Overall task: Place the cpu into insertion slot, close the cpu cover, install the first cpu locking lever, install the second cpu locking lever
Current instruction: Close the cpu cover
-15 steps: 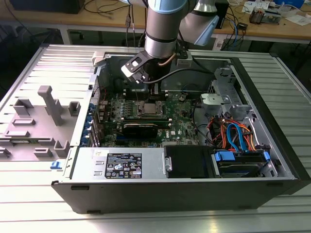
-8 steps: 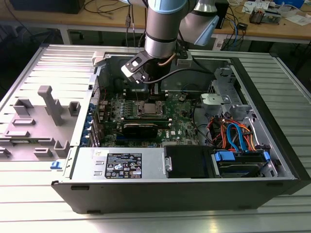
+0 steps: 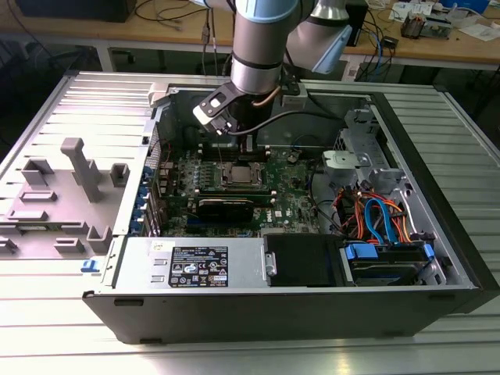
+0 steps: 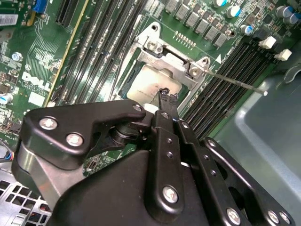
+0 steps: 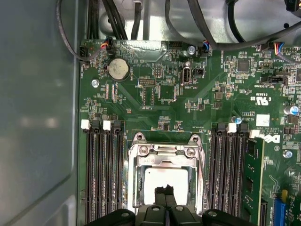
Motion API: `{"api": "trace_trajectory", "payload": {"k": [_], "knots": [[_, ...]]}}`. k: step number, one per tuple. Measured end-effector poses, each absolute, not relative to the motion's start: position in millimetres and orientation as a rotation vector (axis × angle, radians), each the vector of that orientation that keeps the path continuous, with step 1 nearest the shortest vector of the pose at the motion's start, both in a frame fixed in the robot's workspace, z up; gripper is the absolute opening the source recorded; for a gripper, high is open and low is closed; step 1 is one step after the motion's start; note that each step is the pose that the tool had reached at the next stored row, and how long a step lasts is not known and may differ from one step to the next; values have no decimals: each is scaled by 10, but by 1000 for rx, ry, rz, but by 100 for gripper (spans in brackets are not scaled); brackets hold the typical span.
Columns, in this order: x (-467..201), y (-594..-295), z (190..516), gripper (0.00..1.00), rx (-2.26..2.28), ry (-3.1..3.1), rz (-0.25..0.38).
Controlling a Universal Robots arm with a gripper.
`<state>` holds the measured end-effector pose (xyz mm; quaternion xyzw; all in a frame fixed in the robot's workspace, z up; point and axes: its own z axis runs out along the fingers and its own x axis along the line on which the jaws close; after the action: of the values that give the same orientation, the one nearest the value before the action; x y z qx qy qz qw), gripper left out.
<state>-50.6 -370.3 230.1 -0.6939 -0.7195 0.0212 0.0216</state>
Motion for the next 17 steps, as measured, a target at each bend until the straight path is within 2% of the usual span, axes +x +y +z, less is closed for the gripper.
{"api": "trace_trajectory", "payload": {"k": [17], "knots": [[-642,-3703,2177,11,-2150,-2230,65]]}}
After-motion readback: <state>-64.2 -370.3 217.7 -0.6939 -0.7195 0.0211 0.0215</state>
